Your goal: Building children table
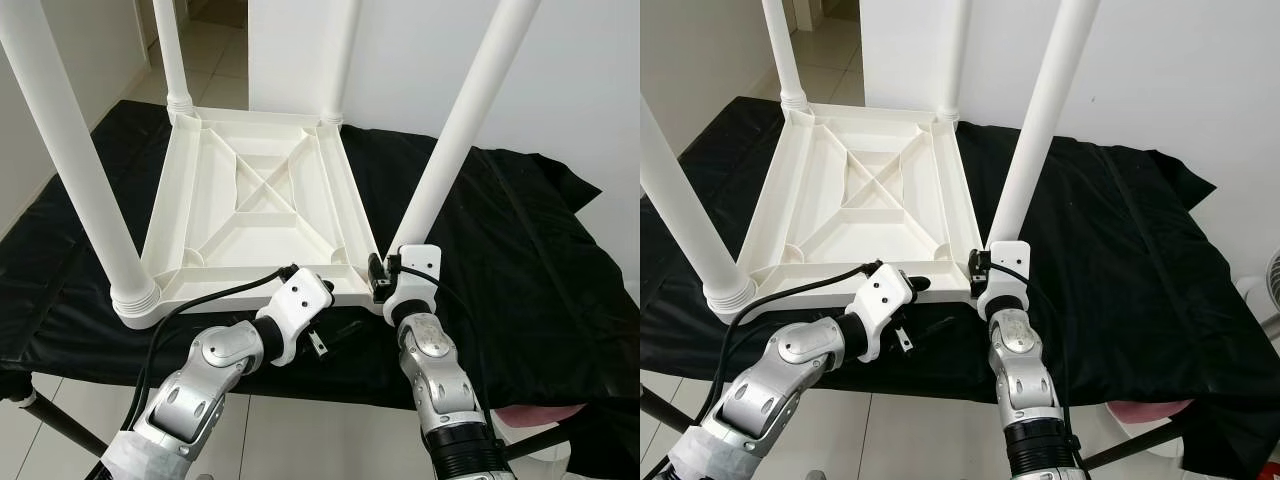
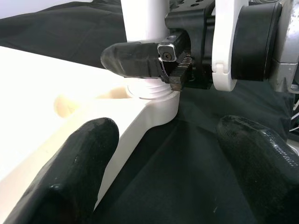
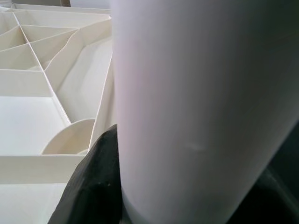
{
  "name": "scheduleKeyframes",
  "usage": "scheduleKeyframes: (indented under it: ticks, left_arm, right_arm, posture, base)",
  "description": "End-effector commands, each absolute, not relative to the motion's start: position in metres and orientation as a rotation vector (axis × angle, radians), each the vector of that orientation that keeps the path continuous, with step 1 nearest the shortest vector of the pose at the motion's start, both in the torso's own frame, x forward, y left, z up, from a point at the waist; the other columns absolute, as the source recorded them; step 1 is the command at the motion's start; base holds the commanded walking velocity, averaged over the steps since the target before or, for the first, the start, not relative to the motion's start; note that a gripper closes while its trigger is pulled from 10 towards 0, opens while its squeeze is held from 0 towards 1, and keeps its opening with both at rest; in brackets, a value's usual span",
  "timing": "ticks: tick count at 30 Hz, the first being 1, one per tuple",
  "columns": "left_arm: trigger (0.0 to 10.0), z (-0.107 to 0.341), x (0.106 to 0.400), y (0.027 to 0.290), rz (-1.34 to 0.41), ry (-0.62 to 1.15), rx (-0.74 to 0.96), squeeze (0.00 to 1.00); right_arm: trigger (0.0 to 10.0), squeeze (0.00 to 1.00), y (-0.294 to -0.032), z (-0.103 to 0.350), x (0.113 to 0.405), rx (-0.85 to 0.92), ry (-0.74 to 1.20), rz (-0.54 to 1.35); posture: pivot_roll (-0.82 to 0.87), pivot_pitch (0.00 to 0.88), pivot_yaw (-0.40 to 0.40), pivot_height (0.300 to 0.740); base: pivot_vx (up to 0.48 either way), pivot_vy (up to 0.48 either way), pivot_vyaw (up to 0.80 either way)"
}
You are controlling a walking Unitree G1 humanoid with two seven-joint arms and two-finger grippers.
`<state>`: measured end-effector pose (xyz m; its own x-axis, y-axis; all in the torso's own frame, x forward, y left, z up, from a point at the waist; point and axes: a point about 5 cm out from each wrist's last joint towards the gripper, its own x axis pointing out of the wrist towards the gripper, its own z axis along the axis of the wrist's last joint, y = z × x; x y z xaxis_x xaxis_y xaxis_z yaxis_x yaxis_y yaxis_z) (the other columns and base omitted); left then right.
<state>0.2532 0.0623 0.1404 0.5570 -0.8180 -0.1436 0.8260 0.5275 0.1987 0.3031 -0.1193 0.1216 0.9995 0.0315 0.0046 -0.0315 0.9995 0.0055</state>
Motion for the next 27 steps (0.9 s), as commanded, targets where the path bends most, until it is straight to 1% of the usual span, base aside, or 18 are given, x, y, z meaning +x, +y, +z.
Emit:
scheduleKeyframes:
  ticks: [1,2,6,7,10,11,14,15,16,17,19,22,24,27]
  left_arm:
    - [10.0,0.139,0.25,0.059,-0.992,0.034,0.258,0.0]
    - [10.0,0.139,0.25,0.059,-0.992,0.034,0.257,0.0]
    - [10.0,0.139,0.25,0.059,-0.992,0.033,0.258,0.0]
    - [10.0,0.14,0.251,0.059,-0.991,0.031,0.258,0.0]
    - [10.0,0.14,0.251,0.059,-0.989,0.031,0.259,0.0]
    - [10.0,0.14,0.251,0.06,-0.988,0.032,0.259,0.0]
    - [10.0,0.14,0.251,0.06,-0.987,0.032,0.26,0.0]
    - [10.0,0.14,0.251,0.06,-0.987,0.032,0.26,0.0]
    - [10.0,0.14,0.252,0.061,-0.987,0.031,0.261,0.0]
    - [10.0,0.14,0.252,0.061,-0.987,0.031,0.261,0.0]
    - [10.0,0.141,0.253,0.061,-0.988,0.03,0.264,0.0]
    - [10.0,0.141,0.253,0.062,-0.987,0.029,0.266,0.0]
    - [10.0,0.143,0.256,0.063,-0.98,0.024,0.274,0.0]
    - [10.0,0.144,0.258,0.065,-0.973,0.021,0.277,0.0]
  right_arm:
    - [10.0,0.39,-0.134,0.118,0.3,-0.028,0.011,-0.042]
    - [10.0,1.0,-0.133,0.12,0.3,-0.017,0.004,-0.022]
    - [10.0,1.0,-0.13,0.124,0.299,-0.004,-0.019,0.029]
    - [10.0,1.0,-0.132,0.127,0.301,0.012,-0.036,0.109]
    - [10.0,1.0,-0.136,0.124,0.302,0.017,-0.01,0.204]
    - [10.0,0.25,-0.142,0.119,0.304,-0.011,0.018,0.278]
    - [10.0,0.25,-0.145,0.117,0.305,-0.033,0.028,0.303]
    - [10.0,0.0,-0.148,0.116,0.307,-0.063,0.024,0.37]
    - [10.0,0.0,-0.151,0.117,0.309,-0.074,0.02,0.445]
    - [10.0,0.0,-0.151,0.117,0.309,-0.074,0.02,0.445]
    - [10.0,0.0,-0.155,0.117,0.312,-0.119,0.021,0.575]
    - [10.0,0.0,-0.155,0.116,0.314,-0.142,0.03,0.628]
    - [10.0,0.0,-0.155,0.119,0.318,-0.184,0.014,0.713]
    - [10.0,0.0,-0.154,0.123,0.322,-0.182,0.002,0.768]
  posture:
    - [-0.01,0.0,-0.108,0.74]
    - [-0.01,0.0,-0.108,0.74]
    - [-0.01,0.0,-0.11,0.74]
    - [-0.01,0.0,-0.111,0.74]
    - [-0.01,0.0,-0.111,0.74]
    - [0.0,0.0,-0.11,0.74]
    - [0.0,0.0,-0.108,0.74]
    - [-0.01,0.0,-0.097,0.74]
    - [-0.01,0.0,-0.096,0.74]
    - [-0.01,0.0,-0.096,0.74]
    - [-0.01,0.0,-0.091,0.74]
    - [0.0,0.0,-0.09,0.74]
    - [0.0,0.0,-0.088,0.74]
    - [0.01,0.0,-0.085,0.74]
  base:
    - [0.0,0.0,0.0]
    - [0.0,0.0,0.0]
    - [0.0,0.0,0.0]
    - [0.0,0.0,0.0]
    - [0.0,0.0,0.0]
    - [0.0,0.0,0.0]
    - [0.0,0.0,0.0]
    - [0.0,0.0,0.0]
    - [0.0,0.0,0.0]
    - [0.0,0.0,0.0]
    - [0.0,0.0,0.0]
    - [0.0,0.0,0.0]
    - [0.0,0.0,0.0]
    - [0.0,0.0,0.0]
